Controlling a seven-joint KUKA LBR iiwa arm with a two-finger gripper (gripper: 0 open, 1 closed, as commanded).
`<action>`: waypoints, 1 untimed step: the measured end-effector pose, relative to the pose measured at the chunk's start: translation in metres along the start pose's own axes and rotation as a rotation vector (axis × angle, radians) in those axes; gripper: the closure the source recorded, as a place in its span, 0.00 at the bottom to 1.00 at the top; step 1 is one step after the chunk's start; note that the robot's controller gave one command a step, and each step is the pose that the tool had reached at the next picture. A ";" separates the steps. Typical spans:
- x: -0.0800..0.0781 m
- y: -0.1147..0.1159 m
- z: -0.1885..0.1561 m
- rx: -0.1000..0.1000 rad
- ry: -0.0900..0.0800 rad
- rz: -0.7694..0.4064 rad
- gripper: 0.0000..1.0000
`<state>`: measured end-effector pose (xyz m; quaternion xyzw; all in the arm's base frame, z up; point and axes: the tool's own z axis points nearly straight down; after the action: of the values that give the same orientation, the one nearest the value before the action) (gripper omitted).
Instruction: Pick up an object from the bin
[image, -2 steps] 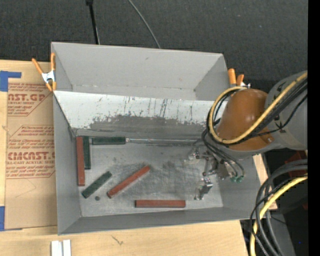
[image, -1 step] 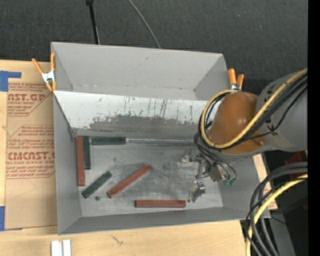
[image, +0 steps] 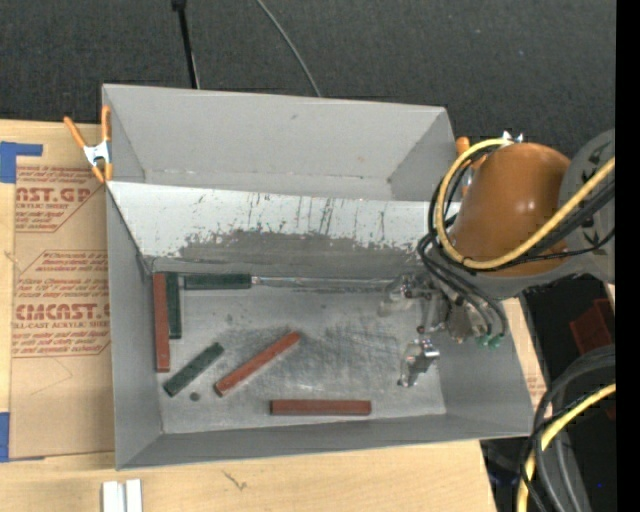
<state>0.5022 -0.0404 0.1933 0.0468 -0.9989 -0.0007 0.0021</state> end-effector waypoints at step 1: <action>0.006 0.048 0.115 0.006 -0.017 -0.090 1.00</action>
Offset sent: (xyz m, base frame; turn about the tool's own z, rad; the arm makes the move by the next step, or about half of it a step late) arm 0.0000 0.0000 0.0000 0.0000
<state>0.4916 0.0074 0.0787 0.0918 -0.9958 0.0020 -0.0068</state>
